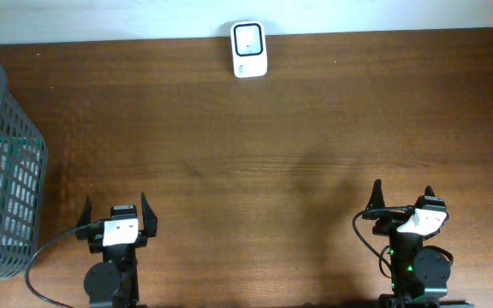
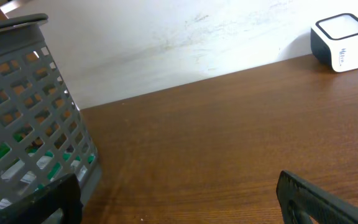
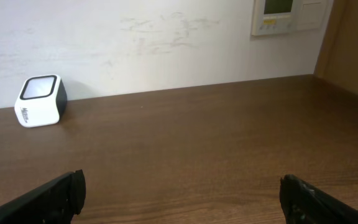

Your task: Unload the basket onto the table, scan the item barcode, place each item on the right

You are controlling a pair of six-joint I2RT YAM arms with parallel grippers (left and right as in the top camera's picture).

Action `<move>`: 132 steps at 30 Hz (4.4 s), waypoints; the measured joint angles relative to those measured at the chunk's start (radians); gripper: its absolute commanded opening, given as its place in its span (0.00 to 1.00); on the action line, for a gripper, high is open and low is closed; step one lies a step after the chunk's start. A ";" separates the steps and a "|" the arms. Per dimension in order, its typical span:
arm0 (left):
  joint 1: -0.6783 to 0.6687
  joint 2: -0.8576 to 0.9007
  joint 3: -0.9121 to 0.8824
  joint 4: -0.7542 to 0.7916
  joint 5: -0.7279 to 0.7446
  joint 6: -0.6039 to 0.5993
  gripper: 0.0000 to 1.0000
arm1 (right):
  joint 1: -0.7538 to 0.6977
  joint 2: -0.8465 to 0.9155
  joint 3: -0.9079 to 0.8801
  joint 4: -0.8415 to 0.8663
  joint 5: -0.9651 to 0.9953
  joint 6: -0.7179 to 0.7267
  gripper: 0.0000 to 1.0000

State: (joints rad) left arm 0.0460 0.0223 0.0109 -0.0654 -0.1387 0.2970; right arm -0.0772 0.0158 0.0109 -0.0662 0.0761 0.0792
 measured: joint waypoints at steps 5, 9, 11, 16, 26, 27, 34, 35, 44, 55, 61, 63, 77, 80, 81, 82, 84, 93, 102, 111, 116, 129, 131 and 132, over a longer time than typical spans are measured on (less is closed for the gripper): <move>0.000 0.000 0.000 0.000 0.000 0.000 0.99 | 0.000 0.000 0.000 0.000 0.003 0.000 0.98; 0.000 0.000 0.000 0.000 0.000 0.000 0.99 | 0.000 0.000 0.000 0.000 0.003 -0.001 0.98; 0.000 0.000 0.000 0.000 0.000 0.000 0.99 | 0.000 0.000 0.000 0.000 0.003 0.000 0.98; 0.000 0.000 0.000 0.000 0.000 0.000 0.99 | 0.000 0.000 0.000 0.000 0.003 0.000 0.98; 0.000 0.000 0.000 0.000 0.000 0.000 0.99 | 0.000 0.000 0.000 0.000 0.003 0.000 0.98; 0.000 0.000 0.000 0.000 0.000 0.000 0.99 | 0.000 0.000 0.000 0.000 0.003 0.000 0.98; 0.000 0.000 0.000 0.000 0.000 0.003 0.99 | 0.000 0.000 0.000 0.000 0.003 0.000 0.98; 0.000 0.000 0.000 0.000 0.000 0.003 0.99 | 0.000 0.000 0.000 0.000 0.003 0.000 0.98; 0.000 0.000 0.000 0.000 0.000 0.003 0.99 | 0.000 0.000 0.000 0.000 0.006 0.000 0.98; 0.000 0.144 0.300 -0.065 0.034 -0.033 0.99 | 0.000 0.000 0.000 0.001 0.007 0.000 0.98; 0.000 0.430 0.687 -0.199 0.072 -0.040 0.99 | -0.001 -0.002 0.000 0.001 0.010 0.000 0.98; 0.000 0.500 0.760 -0.220 0.087 -0.040 0.99 | -0.001 -0.002 0.000 0.001 0.011 0.000 0.98; 0.027 1.197 1.725 -0.959 0.218 -0.056 0.99 | -0.001 -0.002 0.000 0.001 0.014 0.000 0.98; 0.033 1.350 1.922 -1.064 0.259 -0.058 0.99 | -0.001 -0.002 0.000 0.001 0.014 0.000 0.98; 0.033 1.368 1.936 -1.069 0.263 -0.058 0.99 | -0.001 -0.002 0.000 0.001 0.014 0.000 0.98; 0.033 1.390 1.946 -1.076 0.264 -0.058 0.99 | -0.001 -0.002 0.000 0.001 0.013 0.000 0.98; 0.039 1.428 1.951 -1.084 0.264 -0.059 0.99 | -0.001 -0.002 0.000 0.001 0.013 0.000 0.98; 0.364 1.487 1.951 -1.082 0.307 -0.126 1.00 | -0.001 -0.002 0.000 0.001 0.013 0.000 0.98; 0.756 1.532 1.961 -1.058 0.429 -0.138 0.97 | -0.001 -0.002 0.000 0.001 0.014 0.000 0.98; 0.900 1.699 1.962 -1.107 0.477 -0.110 0.92 | -0.001 -0.002 0.000 0.001 0.014 0.000 0.98; 0.970 1.791 1.962 -1.122 0.529 -0.033 0.91 | -0.001 -0.002 0.000 0.001 0.014 0.000 0.98; 1.006 2.060 1.962 -1.134 0.553 0.126 0.85 | -0.001 -0.002 0.000 0.001 0.013 -0.001 0.98; 1.006 2.095 1.962 -1.125 0.552 0.145 0.84 | -0.001 -0.002 0.000 0.001 0.013 -0.001 0.98; 1.006 2.111 1.962 -1.123 0.551 0.153 0.79 | -0.001 -0.002 0.000 0.001 0.013 0.000 0.98</move>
State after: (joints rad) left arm 1.0523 2.1330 1.9732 -1.1889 0.4126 0.4500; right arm -0.0780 0.0139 0.0109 -0.0654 0.0895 0.0792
